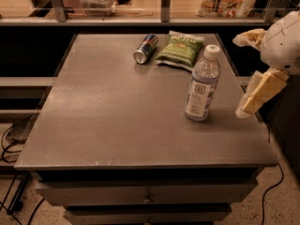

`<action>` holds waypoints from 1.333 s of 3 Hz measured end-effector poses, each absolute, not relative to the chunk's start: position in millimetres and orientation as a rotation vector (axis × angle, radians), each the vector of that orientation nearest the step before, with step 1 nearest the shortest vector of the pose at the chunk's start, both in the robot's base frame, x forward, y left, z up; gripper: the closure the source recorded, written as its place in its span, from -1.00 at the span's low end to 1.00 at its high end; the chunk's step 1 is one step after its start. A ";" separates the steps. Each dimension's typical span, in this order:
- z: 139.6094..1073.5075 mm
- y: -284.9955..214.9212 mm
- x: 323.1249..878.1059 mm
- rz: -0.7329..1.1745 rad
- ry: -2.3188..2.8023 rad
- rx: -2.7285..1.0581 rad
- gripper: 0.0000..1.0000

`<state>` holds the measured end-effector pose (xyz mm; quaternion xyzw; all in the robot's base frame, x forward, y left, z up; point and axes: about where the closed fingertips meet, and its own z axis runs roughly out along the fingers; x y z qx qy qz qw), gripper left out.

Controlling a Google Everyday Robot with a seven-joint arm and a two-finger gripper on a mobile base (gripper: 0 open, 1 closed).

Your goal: Knock blue plastic bottle over

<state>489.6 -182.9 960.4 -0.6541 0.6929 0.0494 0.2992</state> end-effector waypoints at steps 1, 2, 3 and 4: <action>943.9 -156.9 503.3 0.244 1.759 -1.732 -1.00; 926.5 -130.1 512.5 0.373 1.716 -1.730 -0.70; 914.1 -106.9 516.3 0.462 1.695 -1.743 -0.24; 919.3 -106.8 516.3 0.462 1.695 -1.743 0.22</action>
Offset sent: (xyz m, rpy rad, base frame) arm 0.0356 0.0822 -0.0566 0.2784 0.1238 0.1652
